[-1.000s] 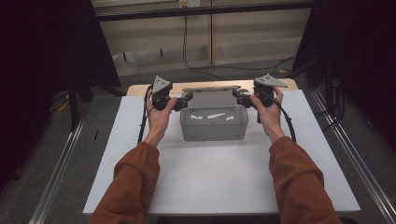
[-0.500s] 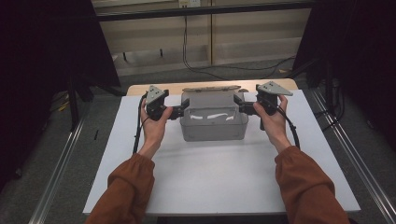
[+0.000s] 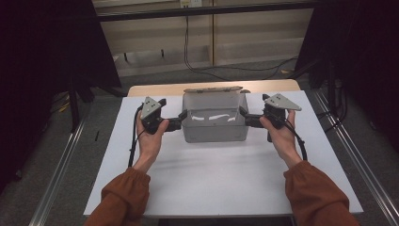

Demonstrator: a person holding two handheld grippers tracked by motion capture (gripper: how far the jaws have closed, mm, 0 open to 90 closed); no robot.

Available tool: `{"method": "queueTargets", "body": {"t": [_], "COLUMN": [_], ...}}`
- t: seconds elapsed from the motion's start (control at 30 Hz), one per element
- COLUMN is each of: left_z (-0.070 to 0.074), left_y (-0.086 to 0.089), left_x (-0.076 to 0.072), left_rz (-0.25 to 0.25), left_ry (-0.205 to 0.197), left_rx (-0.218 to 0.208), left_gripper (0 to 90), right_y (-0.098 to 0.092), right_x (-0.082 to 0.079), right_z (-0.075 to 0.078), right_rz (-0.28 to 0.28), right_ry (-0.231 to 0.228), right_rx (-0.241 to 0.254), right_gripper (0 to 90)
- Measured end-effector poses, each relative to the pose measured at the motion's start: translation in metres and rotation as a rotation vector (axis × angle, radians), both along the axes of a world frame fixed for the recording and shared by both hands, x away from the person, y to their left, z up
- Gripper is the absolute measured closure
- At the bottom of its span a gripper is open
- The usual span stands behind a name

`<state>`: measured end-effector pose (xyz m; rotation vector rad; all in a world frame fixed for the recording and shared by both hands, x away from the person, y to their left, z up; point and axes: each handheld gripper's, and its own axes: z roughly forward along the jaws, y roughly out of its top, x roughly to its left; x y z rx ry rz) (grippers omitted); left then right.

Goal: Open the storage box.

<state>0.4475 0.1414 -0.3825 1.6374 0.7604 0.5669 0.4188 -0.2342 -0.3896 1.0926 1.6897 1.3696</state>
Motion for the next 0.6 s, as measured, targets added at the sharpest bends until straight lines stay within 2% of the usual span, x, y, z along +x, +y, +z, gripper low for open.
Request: {"method": "queueTargets", "body": {"t": [0.23,0.27,0.33,0.5,0.6], "left_z": [-0.006,-0.007,-0.011,-0.017,-0.02], "left_y": [0.008,0.009,0.012,0.02,0.026], "left_x": [-0.017,-0.021,-0.027,-0.041,-0.048], "left_rz": [0.019,0.024,0.032,0.046,0.063], "left_ry": [0.001,0.002,0.006,-0.001,0.014], "left_rx": [-0.006,-0.02,-0.022,-0.034,-0.045], "left_gripper": [3.7,3.7,3.7,3.7,3.7], "right_y": [-0.001,-0.002,-0.005,-0.011,-0.013], "right_x": [-0.021,-0.024,-0.029,-0.042,-0.051], "right_z": [-0.005,-0.006,-0.007,-0.011,-0.016], "right_rz": [-0.016,-0.023,-0.027,-0.056,-0.057], "right_ry": [-0.023,-0.026,-0.02,-0.041,-0.037], "right_rx": [-0.015,-0.017,-0.008,0.0,-0.001], "right_gripper": [0.7,0.7,0.8,0.9,0.9]}}
